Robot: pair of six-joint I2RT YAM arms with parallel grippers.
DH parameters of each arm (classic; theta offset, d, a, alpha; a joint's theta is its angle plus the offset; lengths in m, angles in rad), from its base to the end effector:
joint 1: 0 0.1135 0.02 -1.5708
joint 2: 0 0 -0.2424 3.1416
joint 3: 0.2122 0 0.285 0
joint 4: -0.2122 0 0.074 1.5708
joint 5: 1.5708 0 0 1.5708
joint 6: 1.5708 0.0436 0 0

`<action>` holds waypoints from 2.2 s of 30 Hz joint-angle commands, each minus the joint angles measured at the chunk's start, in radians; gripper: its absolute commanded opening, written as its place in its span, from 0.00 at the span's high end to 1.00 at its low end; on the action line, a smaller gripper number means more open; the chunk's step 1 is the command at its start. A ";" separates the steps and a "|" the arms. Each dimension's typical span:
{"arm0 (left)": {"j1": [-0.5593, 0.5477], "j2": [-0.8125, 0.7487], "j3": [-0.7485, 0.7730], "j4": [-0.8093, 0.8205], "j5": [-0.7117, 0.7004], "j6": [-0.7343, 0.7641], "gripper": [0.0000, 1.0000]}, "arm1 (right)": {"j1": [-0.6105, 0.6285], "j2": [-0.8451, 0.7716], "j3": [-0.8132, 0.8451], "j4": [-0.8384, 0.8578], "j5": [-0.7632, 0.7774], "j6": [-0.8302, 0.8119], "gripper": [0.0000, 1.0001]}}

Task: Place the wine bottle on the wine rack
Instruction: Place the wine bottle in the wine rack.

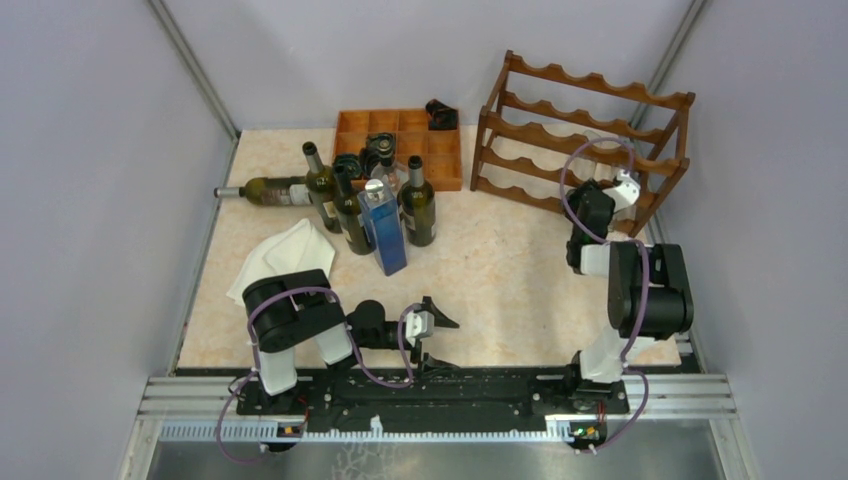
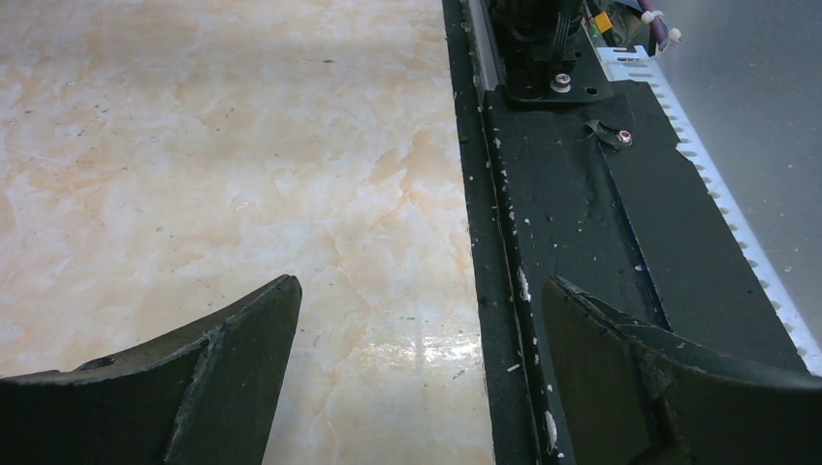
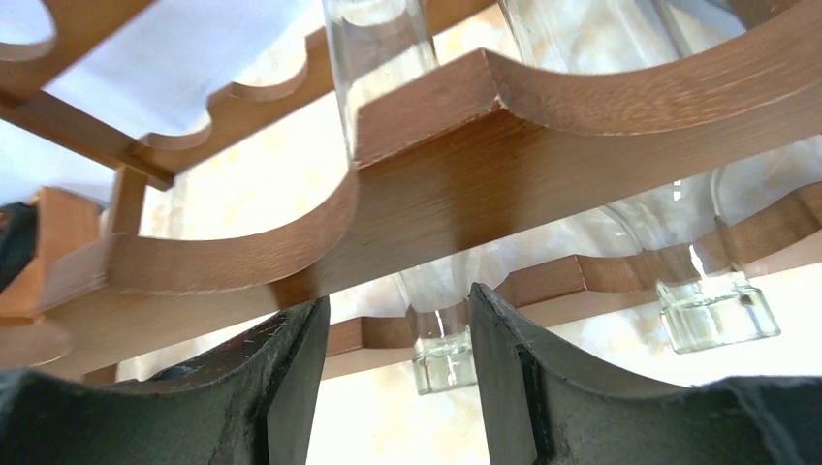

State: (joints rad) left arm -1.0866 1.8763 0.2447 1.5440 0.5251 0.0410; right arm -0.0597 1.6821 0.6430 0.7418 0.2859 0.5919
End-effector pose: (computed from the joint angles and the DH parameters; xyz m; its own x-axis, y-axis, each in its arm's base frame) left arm 0.0957 -0.2289 0.0532 0.0002 0.0758 -0.9971 0.9991 -0.0423 -0.0030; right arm 0.3493 -0.0332 0.1108 -0.0605 0.5399 -0.8396 0.4340 0.7717 0.4649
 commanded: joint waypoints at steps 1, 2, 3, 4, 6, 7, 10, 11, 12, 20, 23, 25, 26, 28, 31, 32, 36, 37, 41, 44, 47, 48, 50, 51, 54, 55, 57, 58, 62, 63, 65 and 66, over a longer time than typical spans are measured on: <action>-0.001 0.014 0.011 0.176 0.026 -0.011 0.01 | 0.001 -0.136 -0.046 0.093 -0.010 -0.022 0.45; -0.001 0.014 0.011 0.176 0.026 -0.011 0.01 | 0.001 -0.157 -0.061 0.091 -0.014 -0.023 0.45; -0.001 0.015 0.011 0.176 0.026 -0.012 0.01 | 0.001 -0.183 -0.078 0.090 -0.021 -0.024 0.45; -0.002 0.014 0.011 0.175 0.026 -0.011 0.01 | 0.001 -0.202 -0.094 0.090 -0.028 -0.024 0.45; -0.002 0.014 0.011 0.174 0.027 -0.011 0.01 | 0.001 -0.245 -0.134 0.092 -0.054 -0.024 0.45; -0.001 0.013 0.011 0.175 0.027 -0.012 0.01 | 0.001 -0.270 -0.155 0.095 -0.072 -0.028 0.45; -0.002 0.012 0.010 0.176 0.025 -0.012 0.01 | 0.001 -0.363 -0.245 0.114 -0.143 -0.040 0.45; -0.002 0.011 0.010 0.176 0.026 -0.013 0.01 | 0.001 -0.399 -0.275 0.122 -0.164 -0.041 0.45; -0.001 0.011 0.010 0.176 0.025 -0.013 0.01 | 0.001 -0.439 -0.303 0.131 -0.190 -0.040 0.45; -0.001 0.014 0.008 0.187 0.029 -0.018 0.01 | 0.001 -0.555 -0.330 0.166 -0.328 0.126 0.18; -0.001 0.012 0.004 0.190 0.026 -0.019 0.01 | 0.001 -0.471 -0.266 0.167 -0.335 0.260 0.17; -0.001 0.011 0.002 0.193 0.024 -0.019 0.01 | 0.001 -0.418 -0.227 0.157 -0.338 0.355 0.16; -0.002 0.011 0.001 0.194 0.022 -0.018 0.01 | 0.001 -0.393 -0.211 0.158 -0.343 0.396 0.14; -0.001 0.012 0.001 0.197 0.024 -0.019 0.01 | 0.001 -0.353 -0.188 0.172 -0.340 0.468 0.13; -0.002 0.014 0.002 0.197 0.027 -0.019 0.01 | 0.001 -0.307 -0.164 0.222 -0.319 0.547 0.09; -0.001 0.014 0.002 0.198 0.029 -0.019 0.01 | 0.003 -0.294 -0.154 0.224 -0.310 0.563 0.09; -0.002 0.015 0.002 0.198 0.029 -0.017 0.01 | 0.008 -0.249 -0.108 0.161 -0.249 0.663 0.08; -0.002 0.016 0.002 0.198 0.030 -0.017 0.01 | 0.010 -0.241 -0.101 0.150 -0.228 0.690 0.08; -0.002 0.017 0.004 0.197 0.031 -0.017 0.01 | 0.021 -0.199 -0.064 0.098 -0.158 0.765 0.11; -0.002 0.017 0.005 0.196 0.031 -0.017 0.01 | 0.031 -0.170 -0.030 0.059 -0.130 0.797 0.13; -0.001 0.018 0.006 0.194 0.032 -0.017 0.01 | 0.041 -0.145 -0.010 0.044 -0.094 0.822 0.15; -0.001 0.018 0.007 0.193 0.032 -0.018 0.01 | 0.044 -0.139 -0.005 0.040 -0.076 0.828 0.16; -0.001 0.018 0.007 0.190 0.033 -0.017 0.01 | 0.050 -0.129 0.003 0.027 -0.043 0.840 0.18; -0.001 0.018 0.007 0.190 0.032 -0.017 0.01 | 0.053 -0.125 0.006 0.017 -0.025 0.846 0.20; -0.001 0.019 0.008 0.187 0.035 -0.016 0.01 | 0.054 -0.116 0.012 0.015 0.018 0.846 0.25; -0.001 0.020 0.010 0.188 0.036 -0.015 0.01 | 0.054 -0.114 0.011 0.023 0.025 0.838 0.30; -0.001 0.018 0.010 0.186 0.036 -0.015 0.01 | 0.054 -0.114 0.007 0.030 0.041 0.828 0.39; -0.001 0.019 0.010 0.186 0.037 -0.015 0.01 | 0.054 -0.116 0.003 0.036 0.047 0.821 0.44; -0.001 0.018 0.011 0.183 0.038 -0.016 0.01 | 0.054 -0.123 -0.015 0.051 0.055 0.808 0.65; -0.002 0.018 0.011 0.183 0.038 -0.016 0.01 | 0.054 -0.127 -0.021 0.058 0.052 0.807 0.69; -0.001 0.018 0.011 0.183 0.039 -0.015 0.01 | 0.054 -0.137 -0.034 0.065 0.043 0.807 0.74; -0.002 0.018 0.011 0.182 0.040 -0.016 0.01 | 0.054 -0.141 -0.040 0.069 0.036 0.806 0.77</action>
State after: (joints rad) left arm -1.0866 1.8805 0.2447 1.5440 0.5362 0.0334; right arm -0.0132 1.5650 0.6086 0.7448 0.2955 1.4429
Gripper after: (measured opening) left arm 0.987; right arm 0.345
